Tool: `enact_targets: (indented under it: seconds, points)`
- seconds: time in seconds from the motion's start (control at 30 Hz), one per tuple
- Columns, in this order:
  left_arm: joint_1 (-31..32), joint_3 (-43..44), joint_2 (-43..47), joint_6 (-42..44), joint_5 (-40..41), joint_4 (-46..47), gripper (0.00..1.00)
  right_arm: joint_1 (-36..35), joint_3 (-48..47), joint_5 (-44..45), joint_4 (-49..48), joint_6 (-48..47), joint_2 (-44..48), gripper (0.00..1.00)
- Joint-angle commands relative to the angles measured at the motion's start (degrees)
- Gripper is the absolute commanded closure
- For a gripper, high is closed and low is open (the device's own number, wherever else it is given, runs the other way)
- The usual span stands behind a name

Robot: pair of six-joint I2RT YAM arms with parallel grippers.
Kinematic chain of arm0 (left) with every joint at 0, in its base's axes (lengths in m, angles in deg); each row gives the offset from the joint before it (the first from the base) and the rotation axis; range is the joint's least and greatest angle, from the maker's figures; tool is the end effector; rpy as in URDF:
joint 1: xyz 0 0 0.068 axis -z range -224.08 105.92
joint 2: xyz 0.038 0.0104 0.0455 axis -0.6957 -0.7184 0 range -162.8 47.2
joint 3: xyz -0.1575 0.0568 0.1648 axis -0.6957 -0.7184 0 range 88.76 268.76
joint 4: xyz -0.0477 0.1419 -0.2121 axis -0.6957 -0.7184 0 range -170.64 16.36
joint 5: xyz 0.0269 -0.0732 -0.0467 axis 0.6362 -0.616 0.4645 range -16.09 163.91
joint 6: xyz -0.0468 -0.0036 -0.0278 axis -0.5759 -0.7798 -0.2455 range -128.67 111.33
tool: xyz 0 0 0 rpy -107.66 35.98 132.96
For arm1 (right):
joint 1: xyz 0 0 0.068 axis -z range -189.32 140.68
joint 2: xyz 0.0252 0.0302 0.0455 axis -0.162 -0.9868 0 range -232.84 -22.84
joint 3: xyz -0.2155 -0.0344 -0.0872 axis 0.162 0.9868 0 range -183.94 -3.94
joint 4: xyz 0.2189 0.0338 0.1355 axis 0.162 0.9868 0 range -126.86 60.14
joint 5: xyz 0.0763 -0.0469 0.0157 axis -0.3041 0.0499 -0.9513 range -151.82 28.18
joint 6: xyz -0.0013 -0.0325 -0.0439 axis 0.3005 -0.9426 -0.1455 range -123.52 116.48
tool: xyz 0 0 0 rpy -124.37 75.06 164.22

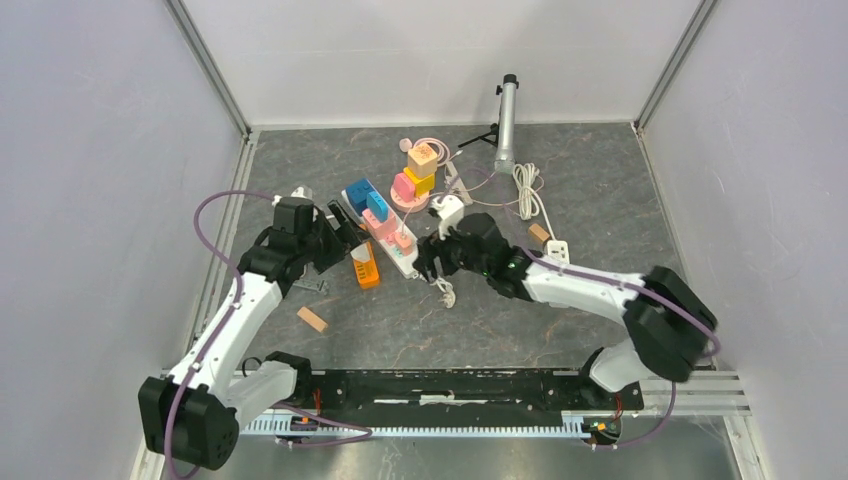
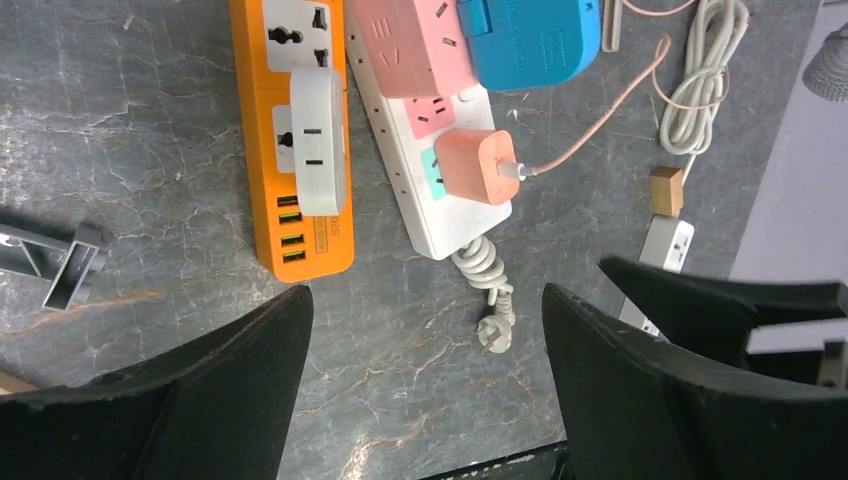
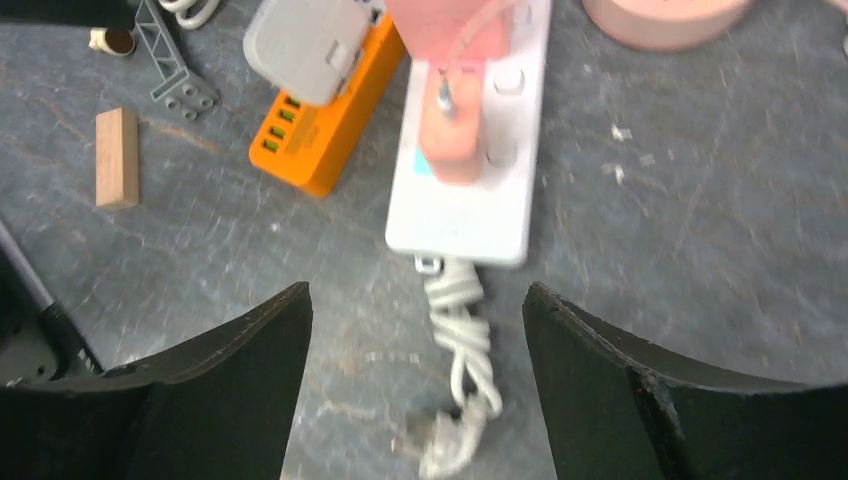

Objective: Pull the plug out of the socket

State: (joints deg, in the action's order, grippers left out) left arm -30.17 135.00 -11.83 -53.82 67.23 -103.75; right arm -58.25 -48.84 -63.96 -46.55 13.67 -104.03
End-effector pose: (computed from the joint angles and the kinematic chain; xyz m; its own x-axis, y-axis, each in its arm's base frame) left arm 0.2277 -0.0607 0.2358 -0.6939 -0.5536 -0.4605 -0.2418 0.7815 -0.5751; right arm 0.2066 0.2390 0.1905 -0.5100 -0.1358 -0.8494 -0.6537 0.7030 0.2801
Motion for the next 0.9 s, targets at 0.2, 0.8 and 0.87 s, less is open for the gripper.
enact_targets:
  seconds: [0.2, 0.8, 0.87]
  points:
    - [-0.03, 2.92, 3.00, -0.15, 3.46, -1.00, 0.07, -1.96, -20.94, 5.23, 2.34, -9.66, -18.87, 0.24]
    - [-0.24, 6.03, -1.14, 4.74, 3.12, -3.48, 0.12, -2.58, -29.80, 8.33, 6.86, -4.96, -31.62, 0.70]
    - [-0.37, 6.47, -1.81, 4.25, 2.83, -3.60, 0.11, -2.55, -29.58, 9.09, 8.21, -5.16, -30.72, 0.84]
